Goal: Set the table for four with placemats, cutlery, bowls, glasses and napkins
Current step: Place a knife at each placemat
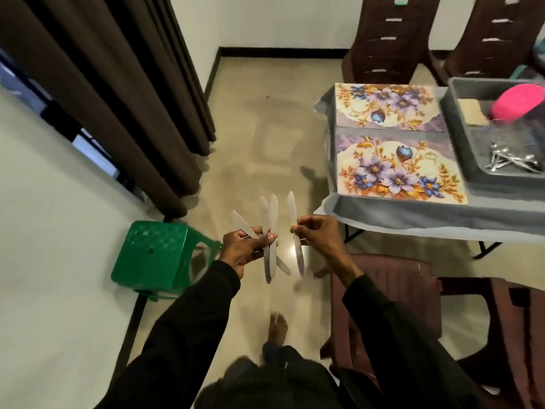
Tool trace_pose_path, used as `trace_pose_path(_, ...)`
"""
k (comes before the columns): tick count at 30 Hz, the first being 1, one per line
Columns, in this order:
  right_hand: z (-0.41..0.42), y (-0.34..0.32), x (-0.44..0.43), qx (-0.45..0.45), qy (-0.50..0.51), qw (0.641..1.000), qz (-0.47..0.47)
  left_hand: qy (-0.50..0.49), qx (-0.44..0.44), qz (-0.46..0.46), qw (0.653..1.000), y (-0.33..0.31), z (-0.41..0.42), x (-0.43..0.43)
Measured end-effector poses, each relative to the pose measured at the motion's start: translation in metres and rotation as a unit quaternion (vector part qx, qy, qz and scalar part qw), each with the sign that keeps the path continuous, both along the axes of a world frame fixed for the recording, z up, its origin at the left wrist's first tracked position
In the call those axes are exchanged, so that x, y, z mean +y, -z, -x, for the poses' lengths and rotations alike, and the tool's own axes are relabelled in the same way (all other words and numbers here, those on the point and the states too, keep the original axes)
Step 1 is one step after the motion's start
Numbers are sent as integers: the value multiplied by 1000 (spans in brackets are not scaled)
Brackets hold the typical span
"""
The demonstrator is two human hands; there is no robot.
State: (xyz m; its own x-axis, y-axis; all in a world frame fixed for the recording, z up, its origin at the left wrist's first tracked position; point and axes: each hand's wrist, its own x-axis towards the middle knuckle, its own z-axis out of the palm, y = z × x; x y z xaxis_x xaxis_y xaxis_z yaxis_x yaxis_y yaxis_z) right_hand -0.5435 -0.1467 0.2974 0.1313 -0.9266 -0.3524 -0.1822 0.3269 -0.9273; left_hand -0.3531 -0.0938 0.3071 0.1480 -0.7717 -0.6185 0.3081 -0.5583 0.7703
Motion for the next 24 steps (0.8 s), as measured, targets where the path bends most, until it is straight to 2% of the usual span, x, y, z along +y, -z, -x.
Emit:
trace_pose_path(6, 21, -14, -83, 9, 74, 997, 9, 54, 22, -1, 998, -10, 8, -106)
trace_pose_path(14, 60, 12, -187, 35, 165, 986, -13, 139, 30, -21, 990, 9, 36, -255)
trace_pose_path(24, 89, 20, -301, 45, 291, 954, -54, 292, 2, -44, 955, 28, 78, -426)
